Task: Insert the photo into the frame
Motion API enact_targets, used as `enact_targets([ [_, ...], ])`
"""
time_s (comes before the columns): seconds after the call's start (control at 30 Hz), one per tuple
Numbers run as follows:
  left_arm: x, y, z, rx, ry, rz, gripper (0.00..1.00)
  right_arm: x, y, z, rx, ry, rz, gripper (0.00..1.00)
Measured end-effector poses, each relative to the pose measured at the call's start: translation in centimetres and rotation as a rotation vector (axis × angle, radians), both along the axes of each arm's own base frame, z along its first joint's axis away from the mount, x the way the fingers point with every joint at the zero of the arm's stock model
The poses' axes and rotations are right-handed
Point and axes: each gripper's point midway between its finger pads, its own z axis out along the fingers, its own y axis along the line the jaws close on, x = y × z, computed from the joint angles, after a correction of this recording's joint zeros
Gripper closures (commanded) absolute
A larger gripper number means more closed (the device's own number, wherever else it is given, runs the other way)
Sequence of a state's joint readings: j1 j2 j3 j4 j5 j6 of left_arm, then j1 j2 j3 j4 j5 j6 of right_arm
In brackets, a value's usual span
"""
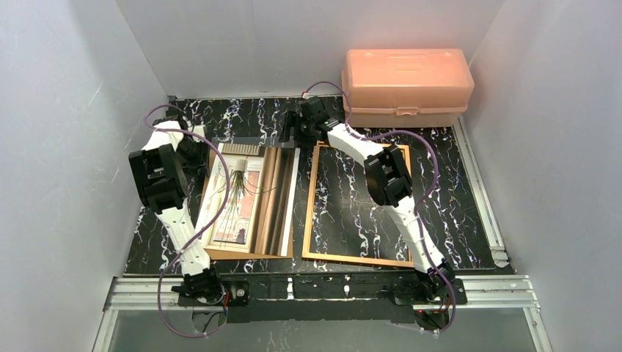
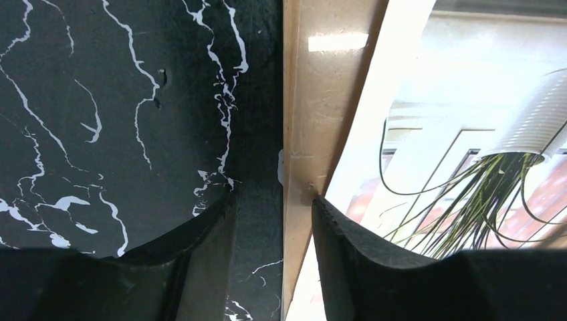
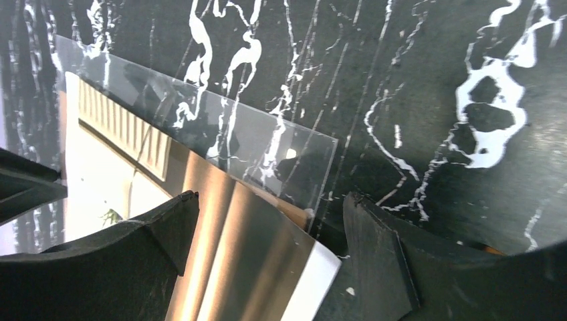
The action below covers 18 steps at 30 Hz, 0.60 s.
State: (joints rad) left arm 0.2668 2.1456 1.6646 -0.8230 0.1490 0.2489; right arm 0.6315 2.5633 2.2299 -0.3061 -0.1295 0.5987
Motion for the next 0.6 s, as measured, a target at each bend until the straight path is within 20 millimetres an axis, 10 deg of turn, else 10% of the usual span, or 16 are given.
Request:
enact_targets([
  [0.6,0.0,-0.4,0.0,-0.016,0.010,-0.014,0.81,-0.1,2.9,0.9,0.305,0.064,0.004,0.15],
])
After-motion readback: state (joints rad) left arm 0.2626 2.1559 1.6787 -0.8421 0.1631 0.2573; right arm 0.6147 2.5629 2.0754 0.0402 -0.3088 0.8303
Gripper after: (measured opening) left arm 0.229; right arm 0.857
